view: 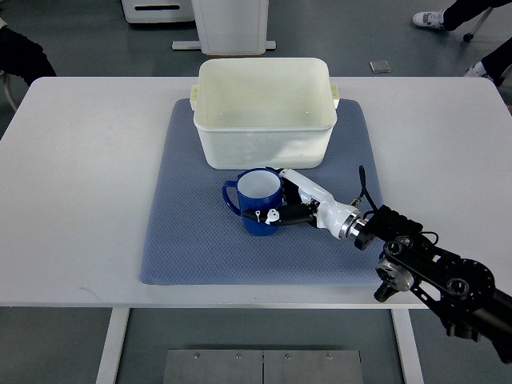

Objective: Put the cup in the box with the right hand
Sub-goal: 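Close the right hand fingers around the blue mug's body, then lift the blue mug with the right hand above the box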

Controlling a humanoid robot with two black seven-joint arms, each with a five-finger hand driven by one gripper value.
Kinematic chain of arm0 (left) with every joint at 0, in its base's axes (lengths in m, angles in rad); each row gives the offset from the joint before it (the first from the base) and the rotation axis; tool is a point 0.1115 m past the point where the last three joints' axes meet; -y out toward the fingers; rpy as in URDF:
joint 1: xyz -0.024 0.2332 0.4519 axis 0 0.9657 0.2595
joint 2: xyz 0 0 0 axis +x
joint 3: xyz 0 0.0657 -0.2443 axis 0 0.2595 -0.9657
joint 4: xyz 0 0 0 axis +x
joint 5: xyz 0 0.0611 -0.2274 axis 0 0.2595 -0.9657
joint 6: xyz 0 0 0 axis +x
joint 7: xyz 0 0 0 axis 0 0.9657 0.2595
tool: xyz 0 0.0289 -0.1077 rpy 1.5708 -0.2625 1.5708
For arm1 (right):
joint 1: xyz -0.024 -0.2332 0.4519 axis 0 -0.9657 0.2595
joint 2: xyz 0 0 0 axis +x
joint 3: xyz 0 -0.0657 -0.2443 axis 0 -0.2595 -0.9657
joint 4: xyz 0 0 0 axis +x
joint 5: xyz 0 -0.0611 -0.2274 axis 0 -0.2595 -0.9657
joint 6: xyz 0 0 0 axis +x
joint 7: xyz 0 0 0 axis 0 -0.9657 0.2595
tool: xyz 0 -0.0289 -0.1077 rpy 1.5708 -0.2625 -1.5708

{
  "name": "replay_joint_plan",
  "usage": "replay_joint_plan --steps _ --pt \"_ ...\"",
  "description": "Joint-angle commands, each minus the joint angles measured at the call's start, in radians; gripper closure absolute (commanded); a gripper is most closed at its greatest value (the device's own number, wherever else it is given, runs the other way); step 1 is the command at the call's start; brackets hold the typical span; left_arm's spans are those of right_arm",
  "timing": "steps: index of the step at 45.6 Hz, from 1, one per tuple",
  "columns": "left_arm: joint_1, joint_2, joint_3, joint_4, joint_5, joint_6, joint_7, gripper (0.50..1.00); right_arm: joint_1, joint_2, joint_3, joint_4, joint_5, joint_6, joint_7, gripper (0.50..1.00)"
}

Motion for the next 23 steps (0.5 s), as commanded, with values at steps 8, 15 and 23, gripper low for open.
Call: replay_joint_plan --steps 8,15,23 --pt "0.000 0.000 0.000 0.000 0.001 0.000 0.000 0.500 0.051 -0.129 0.007 0.158 0.014 0.005 -0.006 1.000" --pt "0.000 0.000 0.000 0.000 0.000 0.000 0.000 0.500 0.106 -0.183 0.021 0.200 0.057 0.006 -0.022 1.000" --pt "0.000 0.000 0.000 0.000 0.000 0.000 0.000 0.500 0.221 -0.229 0.038 0.203 0.158 0.005 -0.068 1.000"
